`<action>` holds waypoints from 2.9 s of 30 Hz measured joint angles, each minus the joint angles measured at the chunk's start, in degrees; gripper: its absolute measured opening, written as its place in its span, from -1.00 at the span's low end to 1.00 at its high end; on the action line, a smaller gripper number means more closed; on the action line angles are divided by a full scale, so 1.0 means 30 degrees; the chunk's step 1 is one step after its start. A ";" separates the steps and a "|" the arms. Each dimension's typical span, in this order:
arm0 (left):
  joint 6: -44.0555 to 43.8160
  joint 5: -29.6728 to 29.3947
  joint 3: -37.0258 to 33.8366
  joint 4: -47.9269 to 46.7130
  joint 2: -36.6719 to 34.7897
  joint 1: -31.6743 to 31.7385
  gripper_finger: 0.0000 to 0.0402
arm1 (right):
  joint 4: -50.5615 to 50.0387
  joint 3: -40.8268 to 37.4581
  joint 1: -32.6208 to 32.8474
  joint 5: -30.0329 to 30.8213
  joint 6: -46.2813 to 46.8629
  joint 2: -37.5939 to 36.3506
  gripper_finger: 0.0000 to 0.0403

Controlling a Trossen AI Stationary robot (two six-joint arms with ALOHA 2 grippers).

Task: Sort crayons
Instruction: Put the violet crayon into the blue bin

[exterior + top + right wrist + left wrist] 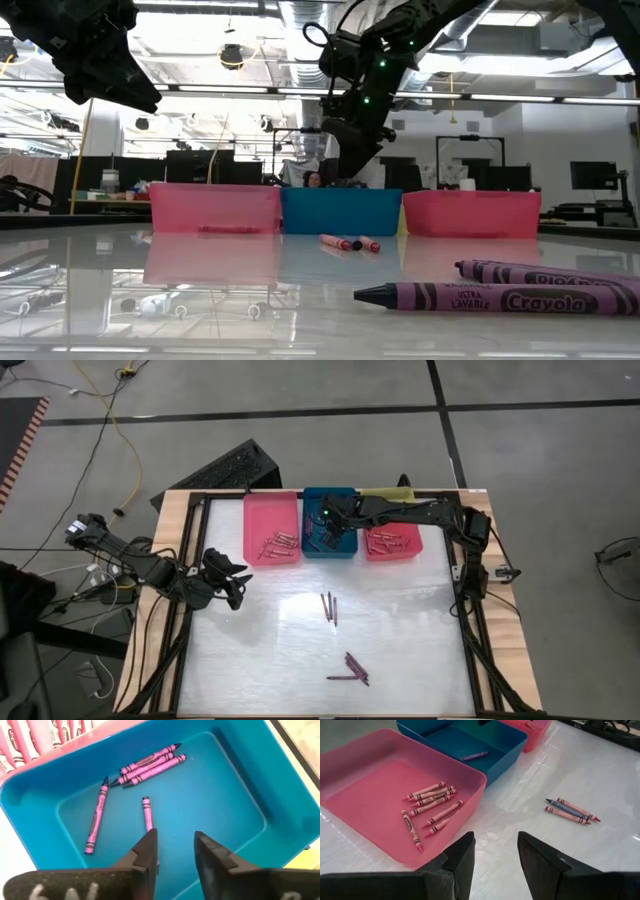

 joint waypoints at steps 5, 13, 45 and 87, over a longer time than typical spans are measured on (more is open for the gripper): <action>-0.0081 0.0011 -0.0001 0.0000 0.0000 0.0002 -0.31 | -0.0795 0.0000 0.0470 -0.2315 0.0245 0.0000 -0.32; -0.0133 0.0017 0.0000 0.0000 0.0005 -0.0003 -0.31 | -0.3671 0.0000 0.2880 -0.7911 0.2989 0.0000 -0.34; -0.2253 0.1033 0.0006 0.0229 0.2353 0.0000 -0.31 | -0.5156 -0.0652 1.9837 0.3586 2.0114 0.0000 -0.34; 0.2317 -0.3472 0.0006 0.3847 0.0459 -0.4573 -0.31 | 0.2259 -0.7117 1.9935 0.3271 2.0610 -0.0025 -0.35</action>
